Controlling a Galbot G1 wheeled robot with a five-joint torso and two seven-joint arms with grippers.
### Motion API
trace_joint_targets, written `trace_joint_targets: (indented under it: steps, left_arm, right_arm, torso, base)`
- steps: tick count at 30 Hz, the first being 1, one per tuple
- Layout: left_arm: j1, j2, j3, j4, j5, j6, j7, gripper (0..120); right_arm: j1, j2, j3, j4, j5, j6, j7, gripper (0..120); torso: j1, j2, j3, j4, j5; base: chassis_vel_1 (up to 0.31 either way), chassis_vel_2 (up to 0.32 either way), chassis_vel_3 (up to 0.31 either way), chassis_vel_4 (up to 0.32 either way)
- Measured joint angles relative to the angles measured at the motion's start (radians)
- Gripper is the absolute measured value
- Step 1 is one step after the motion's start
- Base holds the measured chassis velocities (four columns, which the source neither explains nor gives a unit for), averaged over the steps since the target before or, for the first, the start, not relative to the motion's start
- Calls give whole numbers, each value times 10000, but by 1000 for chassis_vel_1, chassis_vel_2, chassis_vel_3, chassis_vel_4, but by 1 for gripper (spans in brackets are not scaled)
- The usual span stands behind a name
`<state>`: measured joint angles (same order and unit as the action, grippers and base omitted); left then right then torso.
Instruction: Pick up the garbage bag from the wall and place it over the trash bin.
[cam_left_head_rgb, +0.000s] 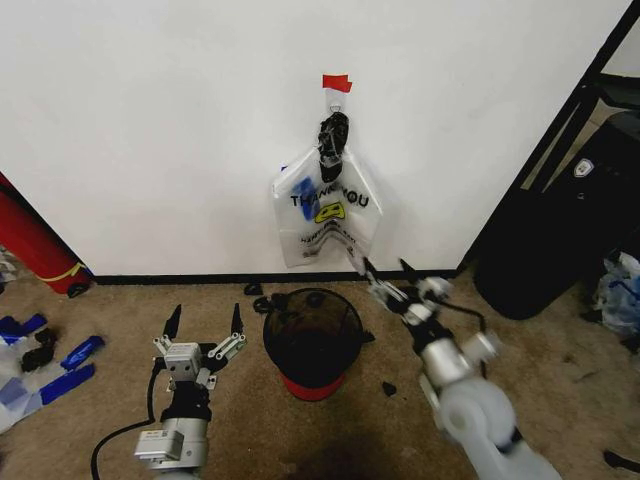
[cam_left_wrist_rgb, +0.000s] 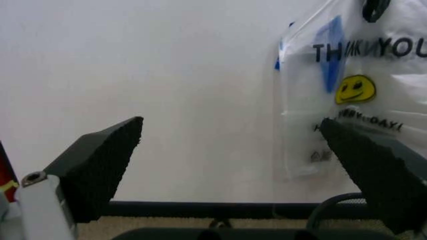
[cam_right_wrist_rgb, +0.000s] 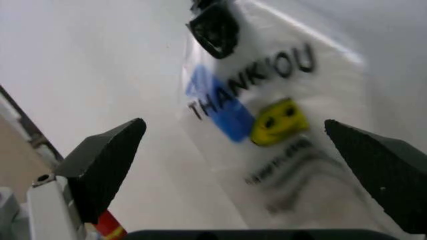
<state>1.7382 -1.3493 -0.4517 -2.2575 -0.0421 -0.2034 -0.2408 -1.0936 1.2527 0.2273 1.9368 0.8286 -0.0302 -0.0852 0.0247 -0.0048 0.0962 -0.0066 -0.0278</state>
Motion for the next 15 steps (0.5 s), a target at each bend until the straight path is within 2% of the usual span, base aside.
trace_joint_targets:
  steps: [3, 7, 15]
  left_arm:
    - [173, -139, -38, -50, 152, 9, 7, 100]
    - [383, -333, -29, -89, 384, -42, 16, 100]
    - [503, -394, -40, -165, 603, -54, 19, 100]
  right_arm:
    - [1245, 341, -398, -969, 878, -177, -55, 100]
    - [2191, 631, -579, -1797, 1524, -390, -190, 100]
    - [3538, 877, -888, -2943, 2171, -556, -467, 100]
  torso:
    - [0, 0, -1, -5, 0]
    - [0, 0, 0, -3, 0]
    - [0, 0, -2, -5, -1]
  base:
    - [0, 0, 0, 0]
    - [0, 0, 0, 0]
    - [0, 0, 0, 0]
